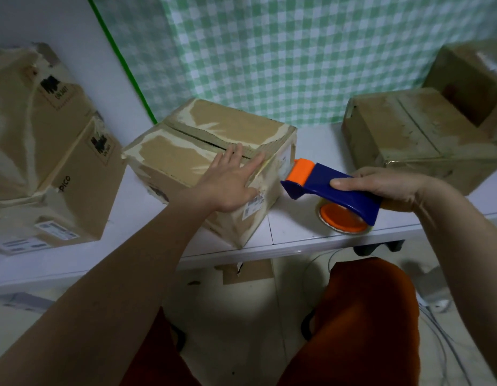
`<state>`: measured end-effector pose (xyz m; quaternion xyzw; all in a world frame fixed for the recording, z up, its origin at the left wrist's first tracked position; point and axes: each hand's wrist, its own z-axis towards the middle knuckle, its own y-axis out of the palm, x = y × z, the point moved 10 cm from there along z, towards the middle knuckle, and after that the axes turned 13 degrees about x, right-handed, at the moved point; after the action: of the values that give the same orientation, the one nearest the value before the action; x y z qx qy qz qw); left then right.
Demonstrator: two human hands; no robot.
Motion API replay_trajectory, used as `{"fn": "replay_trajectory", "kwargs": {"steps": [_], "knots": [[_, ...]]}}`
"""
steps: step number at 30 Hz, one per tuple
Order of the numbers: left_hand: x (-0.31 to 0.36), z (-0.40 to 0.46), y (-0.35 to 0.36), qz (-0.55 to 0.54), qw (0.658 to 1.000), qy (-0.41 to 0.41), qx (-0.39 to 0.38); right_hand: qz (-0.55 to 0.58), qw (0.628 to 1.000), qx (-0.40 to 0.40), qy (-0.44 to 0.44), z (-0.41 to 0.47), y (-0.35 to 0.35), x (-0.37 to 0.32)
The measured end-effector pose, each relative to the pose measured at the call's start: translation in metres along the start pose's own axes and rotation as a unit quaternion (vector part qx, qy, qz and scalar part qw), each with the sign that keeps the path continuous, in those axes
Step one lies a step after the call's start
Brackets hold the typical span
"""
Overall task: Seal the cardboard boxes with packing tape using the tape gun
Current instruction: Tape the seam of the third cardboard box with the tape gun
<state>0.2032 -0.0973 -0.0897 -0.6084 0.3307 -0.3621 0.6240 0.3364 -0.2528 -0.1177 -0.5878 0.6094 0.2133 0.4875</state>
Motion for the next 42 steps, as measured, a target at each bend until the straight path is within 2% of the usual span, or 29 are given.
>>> {"fn": "replay_trajectory", "kwargs": {"steps": [7,12,16,19,26,29,35,39,42], "knots": [[0.004,0.001,-0.001,-0.028,0.999,-0.016,-0.005,-0.030,0.999,0.016,0.001,-0.009,-0.006,-0.013],[0.009,0.012,-0.014,-0.117,0.992,-0.033,0.039,-0.060,0.998,0.019,0.024,-0.011,-0.009,-0.020],[0.009,0.020,-0.004,-0.029,0.997,-0.061,0.046,-0.094,0.994,0.030,0.036,-0.008,-0.006,-0.021],[0.010,0.025,-0.001,-0.004,0.997,-0.070,0.037,-0.123,0.990,0.049,0.042,-0.008,-0.004,-0.025],[0.011,0.024,-0.001,0.004,0.996,-0.077,0.040,-0.268,0.952,0.144,0.025,0.008,0.005,-0.053],[0.008,0.024,-0.001,0.001,0.996,-0.075,0.044,-0.365,0.913,0.174,0.049,0.009,0.007,-0.034],[0.014,0.032,-0.006,0.032,0.991,-0.108,0.069,-0.243,0.942,0.226,0.041,0.016,0.003,-0.015],[0.021,0.042,-0.014,0.112,0.978,-0.132,0.115,-0.211,0.939,0.272,0.027,0.006,-0.014,-0.023],[0.018,0.047,-0.012,0.129,0.979,-0.109,0.116,-0.184,0.939,0.291,0.010,-0.006,-0.024,-0.029]]}}
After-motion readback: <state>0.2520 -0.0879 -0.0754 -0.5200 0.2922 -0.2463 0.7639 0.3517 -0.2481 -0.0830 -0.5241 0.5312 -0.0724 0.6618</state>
